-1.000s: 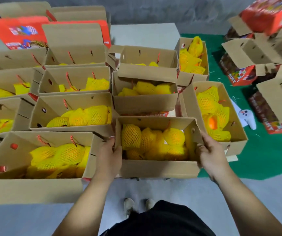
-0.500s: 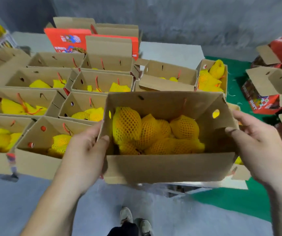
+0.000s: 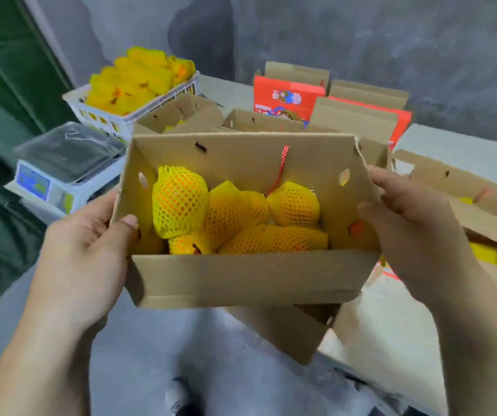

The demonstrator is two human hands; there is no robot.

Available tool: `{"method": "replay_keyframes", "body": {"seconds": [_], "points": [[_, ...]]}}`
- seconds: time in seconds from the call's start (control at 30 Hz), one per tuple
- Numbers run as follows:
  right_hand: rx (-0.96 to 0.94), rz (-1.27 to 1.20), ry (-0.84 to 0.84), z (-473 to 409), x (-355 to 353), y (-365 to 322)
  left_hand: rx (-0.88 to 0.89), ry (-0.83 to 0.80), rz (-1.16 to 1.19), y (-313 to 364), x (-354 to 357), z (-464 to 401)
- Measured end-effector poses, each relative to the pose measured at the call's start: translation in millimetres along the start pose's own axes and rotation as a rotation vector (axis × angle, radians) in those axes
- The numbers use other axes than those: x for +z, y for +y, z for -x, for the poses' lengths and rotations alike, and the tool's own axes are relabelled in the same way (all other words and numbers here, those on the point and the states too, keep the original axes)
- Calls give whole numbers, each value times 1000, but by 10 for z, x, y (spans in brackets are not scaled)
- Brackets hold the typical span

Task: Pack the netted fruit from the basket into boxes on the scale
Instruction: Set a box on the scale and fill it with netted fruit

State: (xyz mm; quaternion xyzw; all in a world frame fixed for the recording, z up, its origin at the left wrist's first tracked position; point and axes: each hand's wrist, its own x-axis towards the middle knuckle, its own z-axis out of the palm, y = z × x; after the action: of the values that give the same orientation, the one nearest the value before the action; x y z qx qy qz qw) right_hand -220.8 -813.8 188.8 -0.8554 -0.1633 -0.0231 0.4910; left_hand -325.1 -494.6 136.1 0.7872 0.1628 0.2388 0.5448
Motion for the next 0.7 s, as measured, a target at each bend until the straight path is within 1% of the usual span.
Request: {"method": "replay_keyframes", "body": {"seconds": [0.17, 0.3, 0.4, 0.5, 0.6, 0.7], "points": [[-8, -85, -44, -543, 1288, -526, -67, 95, -62, -382, -1146, -607], [0, -152, -88, -970, 2208, -918, -126, 120, -58, -659, -1901, -1162], [23, -175, -124, -1289, 2818, -1127, -180, 145, -71, -881, -2346, -1594], [15, -174, -137, -1737, 3385, -1304, -206, 133, -96, -1162, -2747, -2045], [6, -174, -194, -2239, 4001, -1435, -268, 118, -83, -1518, -3098, -2540], [33, -223, -239, -2753, 4650, -1547, -321, 178, -37, -1911, -3448, -3127]]}}
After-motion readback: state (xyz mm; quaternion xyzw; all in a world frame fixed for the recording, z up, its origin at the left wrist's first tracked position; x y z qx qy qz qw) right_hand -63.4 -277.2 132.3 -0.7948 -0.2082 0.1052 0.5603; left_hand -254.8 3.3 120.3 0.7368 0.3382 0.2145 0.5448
